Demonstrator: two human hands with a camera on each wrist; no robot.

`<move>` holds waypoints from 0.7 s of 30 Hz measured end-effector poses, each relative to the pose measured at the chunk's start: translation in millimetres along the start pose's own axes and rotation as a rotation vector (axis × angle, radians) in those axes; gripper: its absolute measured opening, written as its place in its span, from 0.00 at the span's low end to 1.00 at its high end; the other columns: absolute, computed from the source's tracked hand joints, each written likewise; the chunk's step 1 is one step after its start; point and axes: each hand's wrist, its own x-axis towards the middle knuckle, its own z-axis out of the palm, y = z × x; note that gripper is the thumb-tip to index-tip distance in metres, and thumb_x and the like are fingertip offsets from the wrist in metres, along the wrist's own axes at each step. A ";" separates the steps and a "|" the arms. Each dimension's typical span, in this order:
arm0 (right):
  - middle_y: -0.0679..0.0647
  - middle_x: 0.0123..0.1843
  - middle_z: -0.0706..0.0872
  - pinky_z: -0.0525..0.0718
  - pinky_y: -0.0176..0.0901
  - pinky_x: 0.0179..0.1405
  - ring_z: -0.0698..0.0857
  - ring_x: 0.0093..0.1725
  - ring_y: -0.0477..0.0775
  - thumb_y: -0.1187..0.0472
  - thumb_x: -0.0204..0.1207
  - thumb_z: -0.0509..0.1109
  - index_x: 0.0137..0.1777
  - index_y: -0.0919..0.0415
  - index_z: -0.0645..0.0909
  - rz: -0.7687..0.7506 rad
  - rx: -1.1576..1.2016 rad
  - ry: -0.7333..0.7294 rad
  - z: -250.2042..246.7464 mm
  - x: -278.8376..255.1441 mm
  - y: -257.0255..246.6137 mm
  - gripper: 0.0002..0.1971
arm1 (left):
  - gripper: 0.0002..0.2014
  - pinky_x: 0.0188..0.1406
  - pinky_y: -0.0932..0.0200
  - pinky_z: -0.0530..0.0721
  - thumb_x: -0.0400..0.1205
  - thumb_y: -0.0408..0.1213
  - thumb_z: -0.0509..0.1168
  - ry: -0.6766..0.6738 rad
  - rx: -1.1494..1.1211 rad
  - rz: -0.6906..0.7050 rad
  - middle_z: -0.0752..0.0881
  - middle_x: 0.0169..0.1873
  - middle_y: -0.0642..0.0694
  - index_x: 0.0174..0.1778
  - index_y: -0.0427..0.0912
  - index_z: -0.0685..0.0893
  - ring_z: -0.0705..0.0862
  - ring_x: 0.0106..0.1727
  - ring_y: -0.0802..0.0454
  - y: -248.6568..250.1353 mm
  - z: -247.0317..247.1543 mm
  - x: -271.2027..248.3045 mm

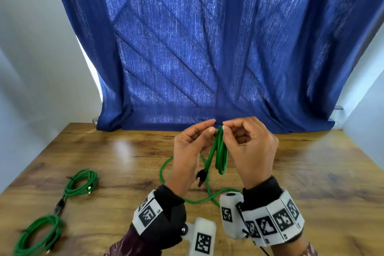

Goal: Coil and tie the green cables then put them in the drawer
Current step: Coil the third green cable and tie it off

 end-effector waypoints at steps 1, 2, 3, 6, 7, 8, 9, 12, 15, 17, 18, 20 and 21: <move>0.50 0.33 0.86 0.79 0.24 0.30 0.83 0.30 0.46 0.66 0.65 0.74 0.34 0.60 0.85 0.005 0.011 0.002 -0.1 0.1 0.0 0.02 | 0.10 0.38 0.66 0.86 0.68 0.31 0.69 -0.001 0.005 -0.004 0.90 0.33 0.48 0.40 0.46 0.92 0.87 0.36 0.58 0.6 0.3 -0.2; 0.50 0.33 0.86 0.79 0.24 0.29 0.83 0.30 0.46 0.66 0.66 0.74 0.34 0.60 0.85 0.009 0.019 0.001 -0.2 -0.1 0.1 0.02 | 0.09 0.37 0.66 0.86 0.68 0.32 0.69 -0.004 0.009 -0.006 0.90 0.33 0.48 0.40 0.46 0.92 0.87 0.36 0.58 1.5 0.9 -0.6; 0.50 0.33 0.86 0.79 0.24 0.29 0.83 0.30 0.46 0.67 0.66 0.74 0.35 0.60 0.85 0.012 0.025 0.000 -0.4 -0.4 -0.1 0.02 | 0.09 0.37 0.66 0.85 0.68 0.32 0.68 -0.006 0.011 -0.008 0.90 0.33 0.48 0.39 0.46 0.92 0.88 0.36 0.57 1.7 0.7 -0.6; 0.50 0.33 0.86 0.79 0.24 0.30 0.84 0.31 0.46 0.66 0.66 0.74 0.35 0.60 0.85 0.015 0.022 -0.011 -1.3 -1.0 -0.4 0.02 | 0.09 0.37 0.66 0.85 0.72 0.30 0.67 -0.012 0.005 -0.028 0.90 0.32 0.48 0.36 0.45 0.91 0.87 0.36 0.58 2.1 1.0 -0.8; 0.50 0.33 0.85 0.79 0.24 0.30 0.83 0.31 0.46 0.66 0.66 0.74 0.34 0.60 0.85 0.008 0.014 -0.017 -1.4 -1.2 -0.6 0.02 | 0.10 0.37 0.66 0.85 0.74 0.27 0.65 -0.006 0.003 -0.035 0.90 0.32 0.48 0.36 0.44 0.90 0.87 0.36 0.58 1.7 0.8 -0.9; 0.49 0.33 0.85 0.79 0.24 0.30 0.83 0.32 0.46 0.66 0.66 0.74 0.34 0.60 0.85 -0.004 0.002 -0.025 -1.2 -1.4 -1.0 0.02 | 0.11 0.37 0.66 0.85 0.77 0.25 0.64 0.000 0.003 -0.042 0.90 0.32 0.48 0.37 0.42 0.89 0.87 0.36 0.58 1.8 1.0 -1.0; 0.49 0.33 0.85 0.79 0.24 0.30 0.83 0.32 0.46 0.66 0.65 0.74 0.34 0.60 0.85 -0.023 -0.016 -0.035 -0.6 -1.6 -1.2 0.02 | 0.12 0.38 0.67 0.85 0.78 0.23 0.62 0.008 0.008 -0.046 0.90 0.32 0.48 0.38 0.41 0.88 0.87 0.36 0.58 1.9 1.3 -1.2; 0.49 0.32 0.84 0.79 0.30 0.27 0.80 0.28 0.44 0.65 0.65 0.74 0.33 0.60 0.85 -0.078 -0.081 -0.053 1.1 -2.7 -1.2 0.02 | 0.12 0.39 0.66 0.85 0.79 0.23 0.61 0.026 0.031 -0.046 0.90 0.33 0.48 0.39 0.39 0.87 0.88 0.37 0.56 1.5 2.5 -2.1; 0.49 0.32 0.84 0.79 0.34 0.26 0.78 0.25 0.42 0.63 0.66 0.74 0.32 0.60 0.86 -0.100 -0.129 -0.065 2.6 -3.9 0.2 0.03 | 0.15 0.41 0.63 0.86 0.79 0.24 0.62 0.023 0.049 -0.048 0.90 0.34 0.46 0.36 0.44 0.90 0.88 0.39 0.54 1.2 1.8 -2.5; 0.48 0.32 0.83 0.79 0.36 0.26 0.78 0.25 0.42 0.64 0.66 0.74 0.32 0.60 0.85 -0.108 -0.150 -0.070 3.5 -4.1 1.0 0.03 | 0.15 0.43 0.61 0.87 0.79 0.24 0.63 0.022 0.063 -0.046 0.90 0.35 0.46 0.35 0.44 0.91 0.88 0.39 0.52 1.8 1.7 -3.1; 0.48 0.32 0.83 0.79 0.36 0.26 0.78 0.25 0.42 0.64 0.66 0.74 0.32 0.60 0.85 -0.109 -0.157 -0.071 3.9 -4.0 1.3 0.03 | 0.15 0.45 0.59 0.87 0.79 0.24 0.63 0.024 0.070 -0.045 0.90 0.35 0.46 0.35 0.44 0.91 0.87 0.40 0.51 2.1 1.8 -3.4; 0.49 0.31 0.83 0.79 0.38 0.25 0.79 0.24 0.44 0.64 0.66 0.74 0.31 0.59 0.85 -0.110 -0.167 -0.073 4.6 -3.7 1.4 0.04 | 0.14 0.47 0.56 0.86 0.79 0.25 0.63 0.032 0.079 -0.042 0.90 0.35 0.46 0.35 0.44 0.91 0.87 0.40 0.50 3.0 1.9 -3.9; 0.49 0.31 0.83 0.79 0.38 0.25 0.79 0.24 0.44 0.64 0.66 0.74 0.31 0.60 0.85 -0.109 -0.171 -0.073 4.7 -3.5 1.3 0.04 | 0.14 0.46 0.57 0.86 0.78 0.25 0.64 0.036 0.086 -0.036 0.90 0.34 0.46 0.35 0.44 0.91 0.87 0.40 0.51 3.7 2.1 -4.2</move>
